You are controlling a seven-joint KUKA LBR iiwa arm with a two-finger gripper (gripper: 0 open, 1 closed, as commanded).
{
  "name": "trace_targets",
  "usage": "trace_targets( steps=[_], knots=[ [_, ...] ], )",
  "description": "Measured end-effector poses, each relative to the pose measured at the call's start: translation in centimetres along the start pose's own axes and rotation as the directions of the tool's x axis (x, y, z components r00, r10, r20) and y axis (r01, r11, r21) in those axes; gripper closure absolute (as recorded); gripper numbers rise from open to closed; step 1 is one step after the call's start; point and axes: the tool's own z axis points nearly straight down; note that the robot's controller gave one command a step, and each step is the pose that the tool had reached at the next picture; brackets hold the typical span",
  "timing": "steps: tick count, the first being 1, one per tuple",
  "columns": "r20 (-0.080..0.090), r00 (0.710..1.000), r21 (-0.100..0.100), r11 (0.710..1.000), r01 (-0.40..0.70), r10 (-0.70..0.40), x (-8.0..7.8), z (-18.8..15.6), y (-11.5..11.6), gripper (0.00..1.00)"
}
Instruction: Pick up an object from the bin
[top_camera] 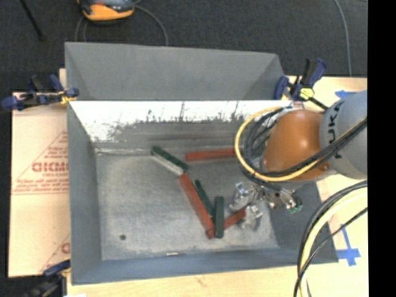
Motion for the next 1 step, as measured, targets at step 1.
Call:
trace_targets(
  steps=[1],
  knots=[
    [0.003, 0.99, 0.003, 0.99, 0.143, -0.143, -0.41, -15.82, -2.78, 1.0]
  ],
)
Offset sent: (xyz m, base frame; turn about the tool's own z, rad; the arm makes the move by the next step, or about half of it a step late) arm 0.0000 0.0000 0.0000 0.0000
